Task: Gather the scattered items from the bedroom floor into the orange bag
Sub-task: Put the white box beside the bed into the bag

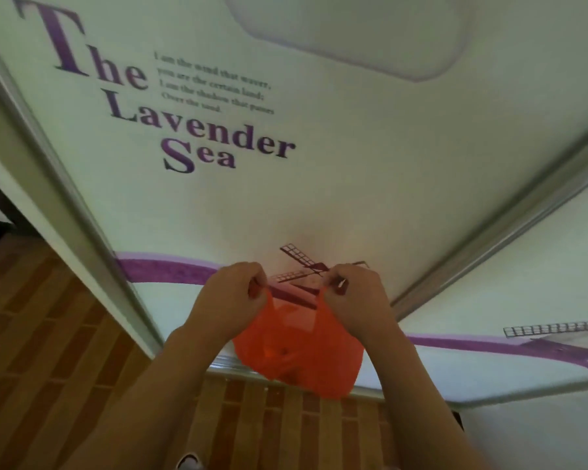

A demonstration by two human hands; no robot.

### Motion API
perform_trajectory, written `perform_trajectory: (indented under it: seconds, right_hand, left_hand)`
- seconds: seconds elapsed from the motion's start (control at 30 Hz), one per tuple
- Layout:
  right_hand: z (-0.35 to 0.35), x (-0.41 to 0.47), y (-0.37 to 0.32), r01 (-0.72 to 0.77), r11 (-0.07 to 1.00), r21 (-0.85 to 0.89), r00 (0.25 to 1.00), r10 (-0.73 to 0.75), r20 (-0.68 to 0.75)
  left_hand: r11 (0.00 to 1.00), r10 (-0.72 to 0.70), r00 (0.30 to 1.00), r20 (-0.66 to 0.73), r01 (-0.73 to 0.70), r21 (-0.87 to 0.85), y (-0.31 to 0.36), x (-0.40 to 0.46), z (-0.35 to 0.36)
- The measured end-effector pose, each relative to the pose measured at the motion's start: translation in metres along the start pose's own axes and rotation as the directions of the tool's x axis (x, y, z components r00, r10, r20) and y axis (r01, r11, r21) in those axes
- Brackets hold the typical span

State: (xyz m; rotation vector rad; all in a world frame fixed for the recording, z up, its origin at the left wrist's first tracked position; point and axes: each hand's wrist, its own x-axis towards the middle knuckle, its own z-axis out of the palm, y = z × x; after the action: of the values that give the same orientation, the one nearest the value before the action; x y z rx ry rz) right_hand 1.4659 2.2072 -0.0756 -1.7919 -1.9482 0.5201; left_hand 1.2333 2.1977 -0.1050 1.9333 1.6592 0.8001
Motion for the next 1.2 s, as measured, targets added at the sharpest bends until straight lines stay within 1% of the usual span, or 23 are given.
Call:
perform_trajectory:
  seconds: [0.13, 0.3, 0.4, 0.53, 0.7, 0.8, 0.93, 1.13, 1.2]
  right_hand:
    - [0.042, 0.020, -0.056, 0.064, 0.997, 0.032, 0.996, -0.066, 0.065]
    - [0.088, 0.039, -0.129, 0.144, 0.984, 0.103, 0.976, -0.158, 0.148]
    - [0.114, 0.050, -0.168, 0.199, 0.967, 0.157, 0.954, -0.228, 0.196]
    - [0.144, 0.059, -0.217, 0.304, 0.931, 0.204, 0.895, -0.352, 0.274]
    - [0.184, 0.072, -0.266, 0.435, 0.855, 0.283, 0.796, -0.512, 0.323]
    - [0.204, 0.080, -0.295, 0.476, 0.822, 0.312, 0.730, -0.567, 0.382]
    - [0.225, 0.091, -0.331, 0.568, 0.738, 0.364, 0.618, -0.674, 0.404]
    - [0.253, 0.094, -0.371, 0.650, 0.616, 0.445, 0.429, -0.781, 0.454]
    - [0.263, 0.090, -0.386, 0.652, 0.583, 0.486, 0.376, -0.804, 0.461]
  left_hand:
    - [0.996, -0.080, 0.993, -0.084, 0.082, 0.023, -0.057, -0.011, -0.047]
    - [0.982, -0.186, 0.964, -0.189, 0.190, 0.008, -0.113, -0.032, -0.100]
    - [0.963, -0.269, 0.926, -0.264, 0.266, -0.047, -0.139, -0.049, -0.127]
    - [0.925, -0.381, 0.852, -0.361, 0.352, -0.144, -0.169, -0.075, -0.155]
    - [0.862, -0.501, 0.738, -0.451, 0.475, -0.179, -0.195, -0.103, -0.183]
    - [0.810, -0.563, 0.646, -0.515, 0.556, -0.188, -0.205, -0.120, -0.198]
    - [0.756, -0.596, 0.525, -0.607, 0.622, -0.205, -0.209, -0.140, -0.220]
    - [0.638, -0.634, 0.334, -0.698, 0.736, -0.228, -0.213, -0.175, -0.236]
    - [0.609, -0.619, 0.273, -0.736, 0.759, -0.231, -0.214, -0.190, -0.241]
